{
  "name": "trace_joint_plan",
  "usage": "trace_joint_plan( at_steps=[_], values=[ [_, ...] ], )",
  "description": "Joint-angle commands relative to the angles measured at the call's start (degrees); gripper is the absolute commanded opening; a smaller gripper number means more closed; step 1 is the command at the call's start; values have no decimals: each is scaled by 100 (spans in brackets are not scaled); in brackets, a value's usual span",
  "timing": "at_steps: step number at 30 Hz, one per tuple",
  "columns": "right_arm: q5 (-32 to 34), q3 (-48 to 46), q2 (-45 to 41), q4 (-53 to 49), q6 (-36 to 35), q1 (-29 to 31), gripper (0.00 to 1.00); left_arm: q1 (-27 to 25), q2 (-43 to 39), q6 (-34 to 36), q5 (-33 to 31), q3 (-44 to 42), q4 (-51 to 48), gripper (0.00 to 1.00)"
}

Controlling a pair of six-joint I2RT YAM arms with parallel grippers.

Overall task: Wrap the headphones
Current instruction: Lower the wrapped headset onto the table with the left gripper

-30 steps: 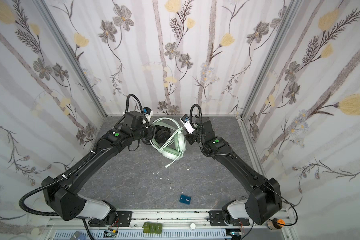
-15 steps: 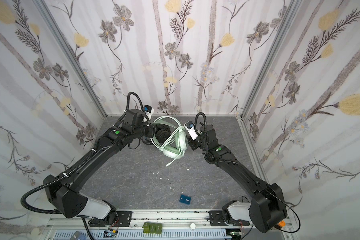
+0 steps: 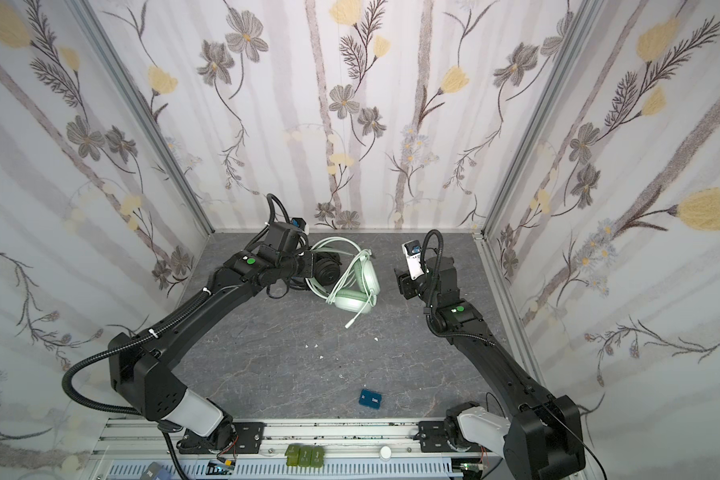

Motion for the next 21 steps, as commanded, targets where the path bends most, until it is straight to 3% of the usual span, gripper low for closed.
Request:
trace_joint_plan(
  at_steps=[1, 4, 10, 21],
  values=[
    [409, 181, -59, 312, 138, -21, 73, -149, 201, -919, -330, 5, 332, 0],
    [581, 345, -68, 279, 163, -22, 80, -307, 565, -1475, -490, 4, 301, 0],
    [1042, 371, -197, 259, 270, -22, 85, -569, 1344, -2038, -479, 137, 453, 0],
    [1331, 232, -350, 241, 285, -92, 94, -750, 2648, -2124, -19, 1002, 466, 0]
  ],
)
